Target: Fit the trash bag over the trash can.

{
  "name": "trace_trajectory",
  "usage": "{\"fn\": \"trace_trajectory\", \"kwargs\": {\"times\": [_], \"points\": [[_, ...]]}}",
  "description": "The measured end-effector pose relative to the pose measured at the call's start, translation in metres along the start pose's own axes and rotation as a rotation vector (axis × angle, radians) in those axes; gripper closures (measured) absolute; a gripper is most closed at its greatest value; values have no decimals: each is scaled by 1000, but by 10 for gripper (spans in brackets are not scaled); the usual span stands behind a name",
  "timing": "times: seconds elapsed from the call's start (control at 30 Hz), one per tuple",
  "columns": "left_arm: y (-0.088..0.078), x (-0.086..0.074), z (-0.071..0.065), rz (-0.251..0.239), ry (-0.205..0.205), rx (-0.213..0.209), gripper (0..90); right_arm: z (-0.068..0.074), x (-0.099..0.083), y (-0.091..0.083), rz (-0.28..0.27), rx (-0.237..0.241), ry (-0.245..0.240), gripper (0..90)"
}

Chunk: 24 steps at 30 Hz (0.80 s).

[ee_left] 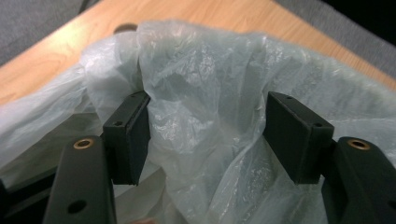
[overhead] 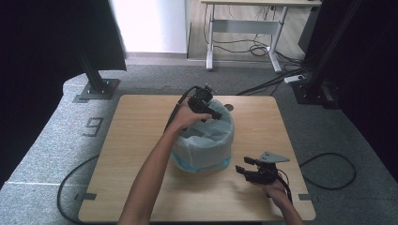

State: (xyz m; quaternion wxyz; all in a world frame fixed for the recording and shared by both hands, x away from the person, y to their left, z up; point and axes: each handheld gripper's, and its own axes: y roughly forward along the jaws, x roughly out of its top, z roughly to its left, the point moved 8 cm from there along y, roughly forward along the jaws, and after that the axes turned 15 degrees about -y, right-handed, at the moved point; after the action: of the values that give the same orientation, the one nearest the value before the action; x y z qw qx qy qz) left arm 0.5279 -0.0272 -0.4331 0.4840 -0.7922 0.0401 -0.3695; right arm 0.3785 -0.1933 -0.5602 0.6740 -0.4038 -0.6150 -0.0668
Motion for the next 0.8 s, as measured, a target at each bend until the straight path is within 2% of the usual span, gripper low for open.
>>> {"fn": "trace_trajectory", "kwargs": {"times": [0.17,0.37,0.43,0.57,0.8], "points": [[9,-4,0,45,12,26,328,0,-1,0,3,-1,-1,385],[11,-4,0,50,12,34,313,0,-1,0,4,-3,-3,385],[6,-2,-1,17,29,47,312,0,-1,0,5,-5,-4,385],[-16,2,-9,-51,43,21,318,0,-2,0,9,-5,-3,385],[-45,-6,-18,-111,52,-19,300,-4,-1,-3,6,-12,6,385]]}}
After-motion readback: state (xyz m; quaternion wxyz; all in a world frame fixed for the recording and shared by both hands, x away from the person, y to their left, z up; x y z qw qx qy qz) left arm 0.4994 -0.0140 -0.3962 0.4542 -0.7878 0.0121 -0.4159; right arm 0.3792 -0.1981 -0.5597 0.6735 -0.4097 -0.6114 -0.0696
